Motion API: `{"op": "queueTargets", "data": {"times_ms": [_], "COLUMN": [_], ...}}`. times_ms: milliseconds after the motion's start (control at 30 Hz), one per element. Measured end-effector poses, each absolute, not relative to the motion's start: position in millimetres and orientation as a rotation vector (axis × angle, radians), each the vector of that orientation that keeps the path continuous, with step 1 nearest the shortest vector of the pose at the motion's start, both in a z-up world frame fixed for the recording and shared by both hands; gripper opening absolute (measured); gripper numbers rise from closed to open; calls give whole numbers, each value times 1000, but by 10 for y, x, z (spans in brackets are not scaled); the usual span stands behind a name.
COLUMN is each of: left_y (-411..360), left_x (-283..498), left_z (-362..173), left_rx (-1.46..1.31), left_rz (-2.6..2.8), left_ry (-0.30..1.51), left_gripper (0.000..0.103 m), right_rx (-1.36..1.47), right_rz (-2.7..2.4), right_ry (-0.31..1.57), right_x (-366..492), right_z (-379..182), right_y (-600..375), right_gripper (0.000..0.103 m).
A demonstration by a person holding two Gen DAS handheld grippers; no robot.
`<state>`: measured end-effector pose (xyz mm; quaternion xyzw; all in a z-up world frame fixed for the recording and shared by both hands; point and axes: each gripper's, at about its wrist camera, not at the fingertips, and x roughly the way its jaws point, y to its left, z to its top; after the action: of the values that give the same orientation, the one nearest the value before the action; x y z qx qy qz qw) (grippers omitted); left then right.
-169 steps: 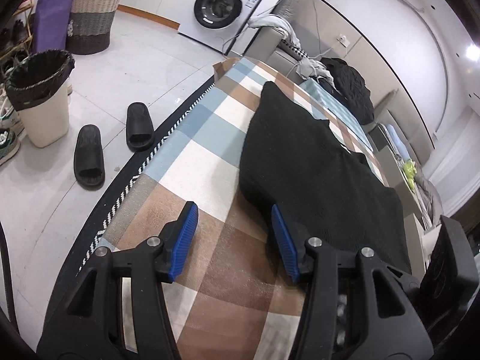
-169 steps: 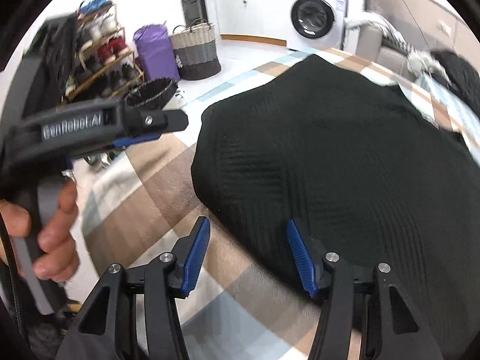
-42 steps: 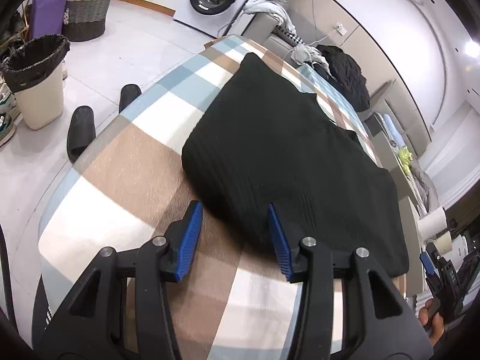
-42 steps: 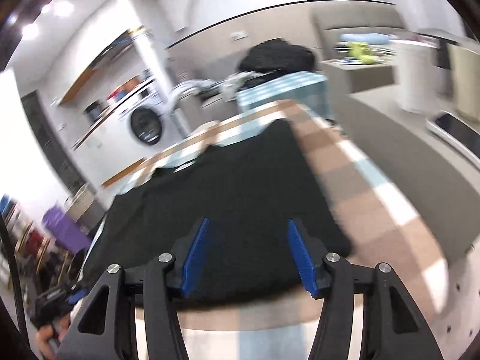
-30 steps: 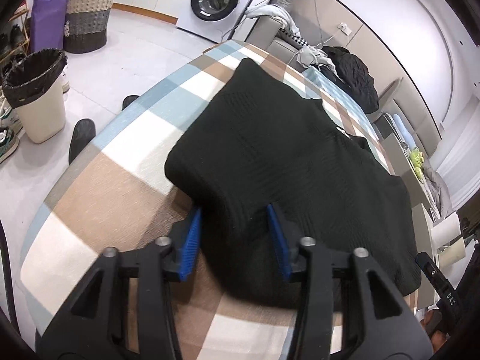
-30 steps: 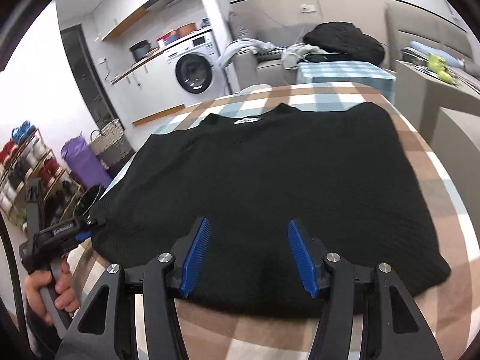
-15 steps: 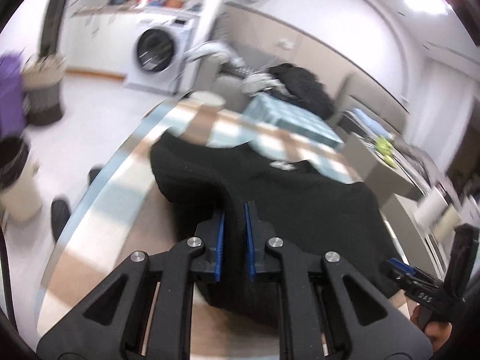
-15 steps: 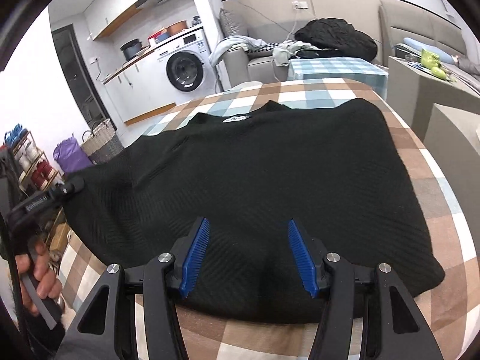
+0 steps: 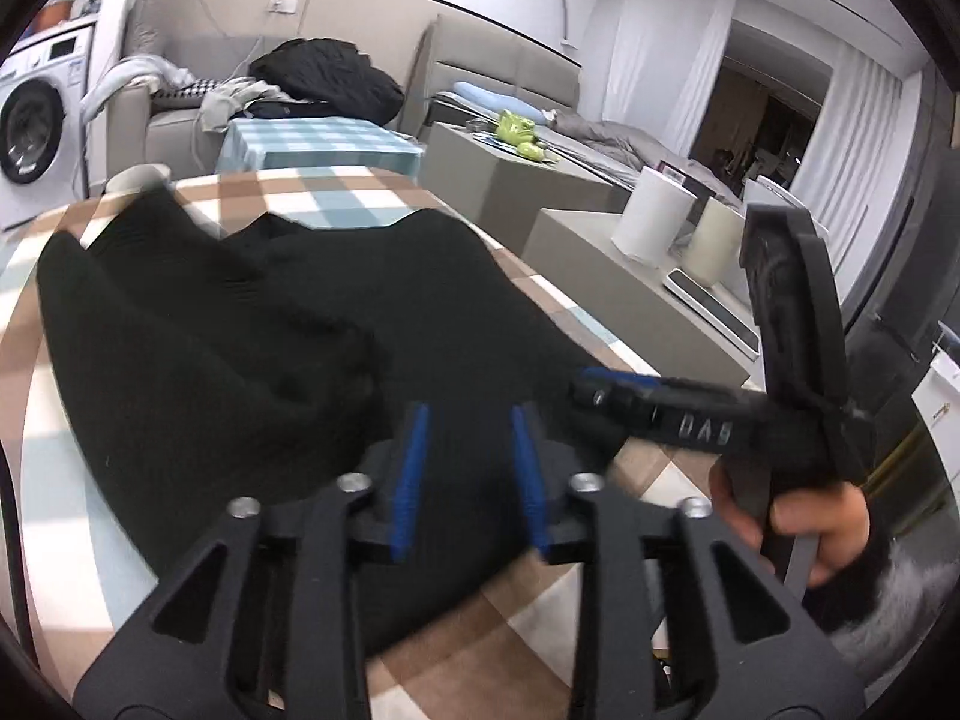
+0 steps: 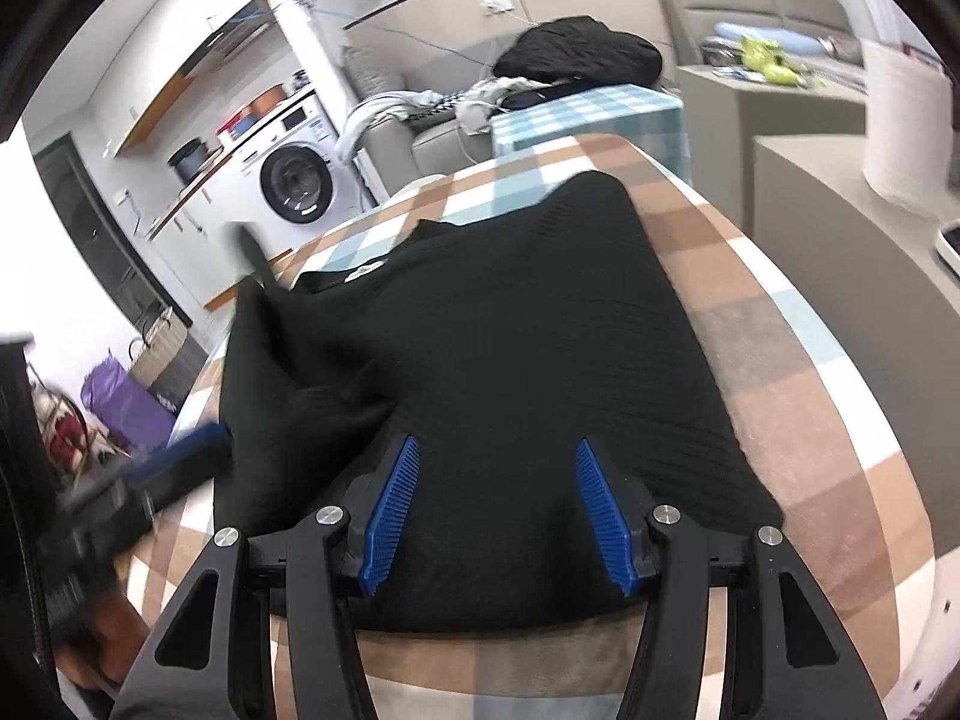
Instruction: Fold small clothes
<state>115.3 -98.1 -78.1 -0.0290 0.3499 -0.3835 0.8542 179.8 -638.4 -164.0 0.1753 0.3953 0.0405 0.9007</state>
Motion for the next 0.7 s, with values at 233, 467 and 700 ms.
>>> {"op": "queueTargets", "data": {"times_ms": [233, 467, 700], "left_y": [-227, 525, 689], "left_x": [1185, 1353, 1411], "left_z": [-841, -967, -1004], "left_rx": [-229, -330, -347], "left_rz": [-618, -432, -395], "left_ry": [705, 740, 732], "left_gripper": [57, 59, 59], "right_rx": [461, 591, 636], "right_rz": [242, 371, 413], "right_ry": [883, 991, 896], "right_x": [2096, 2679, 2699], "right_z": [-1720, -2004, -1738], "right_y": [-6205, -5806, -5661], "right_gripper": [61, 61, 9]}}
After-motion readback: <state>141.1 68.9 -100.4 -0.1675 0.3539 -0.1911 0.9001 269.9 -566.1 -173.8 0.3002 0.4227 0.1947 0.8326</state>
